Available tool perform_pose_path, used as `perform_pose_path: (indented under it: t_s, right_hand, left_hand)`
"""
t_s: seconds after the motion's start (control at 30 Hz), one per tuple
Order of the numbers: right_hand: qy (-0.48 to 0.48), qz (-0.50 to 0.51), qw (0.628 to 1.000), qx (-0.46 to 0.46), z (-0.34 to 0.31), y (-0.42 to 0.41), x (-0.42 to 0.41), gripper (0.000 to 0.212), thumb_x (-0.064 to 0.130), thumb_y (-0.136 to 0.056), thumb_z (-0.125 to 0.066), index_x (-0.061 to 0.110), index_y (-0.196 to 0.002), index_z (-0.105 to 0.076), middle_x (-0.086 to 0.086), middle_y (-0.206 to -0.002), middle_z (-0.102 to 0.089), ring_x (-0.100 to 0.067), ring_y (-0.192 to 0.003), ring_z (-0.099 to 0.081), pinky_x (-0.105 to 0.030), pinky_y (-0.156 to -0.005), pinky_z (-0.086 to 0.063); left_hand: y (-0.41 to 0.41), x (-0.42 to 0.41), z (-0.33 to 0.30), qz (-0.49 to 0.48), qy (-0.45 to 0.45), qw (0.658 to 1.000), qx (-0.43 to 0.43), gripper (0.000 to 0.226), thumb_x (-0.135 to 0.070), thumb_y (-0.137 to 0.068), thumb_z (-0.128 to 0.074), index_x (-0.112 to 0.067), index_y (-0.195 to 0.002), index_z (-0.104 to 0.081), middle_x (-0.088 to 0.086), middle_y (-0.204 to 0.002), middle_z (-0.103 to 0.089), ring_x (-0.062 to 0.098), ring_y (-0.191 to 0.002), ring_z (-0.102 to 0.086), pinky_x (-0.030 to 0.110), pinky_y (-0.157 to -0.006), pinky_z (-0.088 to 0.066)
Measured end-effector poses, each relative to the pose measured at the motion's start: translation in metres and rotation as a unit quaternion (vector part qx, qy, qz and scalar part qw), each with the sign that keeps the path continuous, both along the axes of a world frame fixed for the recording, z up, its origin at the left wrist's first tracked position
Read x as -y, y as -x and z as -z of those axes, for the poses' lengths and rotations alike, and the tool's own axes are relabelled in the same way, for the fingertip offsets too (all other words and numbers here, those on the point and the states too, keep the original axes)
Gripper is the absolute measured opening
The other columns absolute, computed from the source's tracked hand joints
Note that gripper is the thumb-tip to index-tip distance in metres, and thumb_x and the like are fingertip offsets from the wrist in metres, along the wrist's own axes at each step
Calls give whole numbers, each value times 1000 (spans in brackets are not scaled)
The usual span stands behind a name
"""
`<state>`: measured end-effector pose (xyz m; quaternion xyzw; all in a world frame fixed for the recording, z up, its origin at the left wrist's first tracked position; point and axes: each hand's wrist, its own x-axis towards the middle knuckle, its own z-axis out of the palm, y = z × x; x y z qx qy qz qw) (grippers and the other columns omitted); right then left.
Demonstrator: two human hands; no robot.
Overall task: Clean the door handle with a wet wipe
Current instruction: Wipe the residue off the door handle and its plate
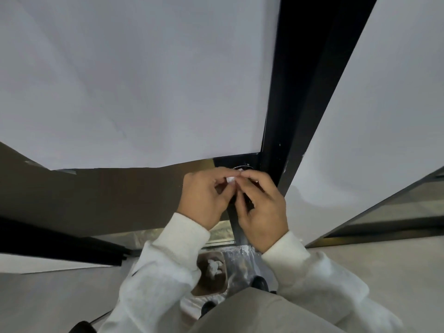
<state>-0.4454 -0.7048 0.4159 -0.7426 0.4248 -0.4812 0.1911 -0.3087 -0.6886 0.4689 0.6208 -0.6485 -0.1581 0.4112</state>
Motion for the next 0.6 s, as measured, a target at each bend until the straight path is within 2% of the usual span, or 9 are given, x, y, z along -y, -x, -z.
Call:
perform_pose_path:
  t_s: [0.1, 0.2, 0.3, 0.43, 0.53, 0.6]
  right_hand:
    - [4, 23, 1000, -7, 5, 6, -6, 37, 1, -89, -67, 1, -126, -65, -22, -132, -52, -25, -123, -55, -28, -106, -47]
    - [-9, 27, 996, -83, 10, 7, -12, 39, 14, -90, -67, 1, -127, -64, -20, -133, -52, -34, -123, -50, -38, -103, -47]
    - [-59, 23, 988, -139, 9, 0, -12, 42, 27, -95, -57, 3, -129, -61, -15, -134, -50, -34, -119, -49, -46, -96, -50]
    - [-66, 18, 985, -160, 4, -5, -9, 45, 29, -98, -48, 0, -130, -60, -16, -132, -50, -33, -119, -47, -45, -99, -47]
    - [-48, 35, 977, -204, -2, -5, -7, 48, 25, -94, -45, 1, -134, -57, -16, -130, -53, -36, -123, -46, -49, -96, -44]
    - [-45, 41, 974, -220, -2, -7, -4, 53, 19, -88, -52, 0, -137, -54, -17, -130, -54, -37, -126, -46, -48, -97, -44]
  left_hand:
    - [2, 4, 10, -72, 99, 992, 17, 14, -2, -83, -78, -14, -90, -82, -4, -89, -79, 6, -80, -72, 31, -75, -60]
    - [1, 8, 28, -119, 130, 981, 76, 11, 0, -81, -76, -10, -82, -81, 3, -85, -77, 14, -76, -72, 32, -71, -59]
    - [0, 7, 38, -157, 80, 976, 126, 10, -10, -82, -75, -16, -76, -80, -1, -80, -75, 16, -70, -69, 34, -64, -57]
    - [2, 10, 29, -166, -55, 965, 196, 25, -28, -90, -63, -21, -71, -77, 2, -81, -65, 26, -76, -59, 36, -69, -50]
    - [6, 12, 23, -135, -143, 967, 165, 36, -25, -93, -52, -17, -58, -57, 4, -63, -57, 31, -61, -55, 38, -61, -49]
    - [9, 16, 17, -120, -176, 969, 129, 45, -25, -96, -48, -17, -52, -43, 1, -52, -50, 32, -53, -48, 39, -61, -49]
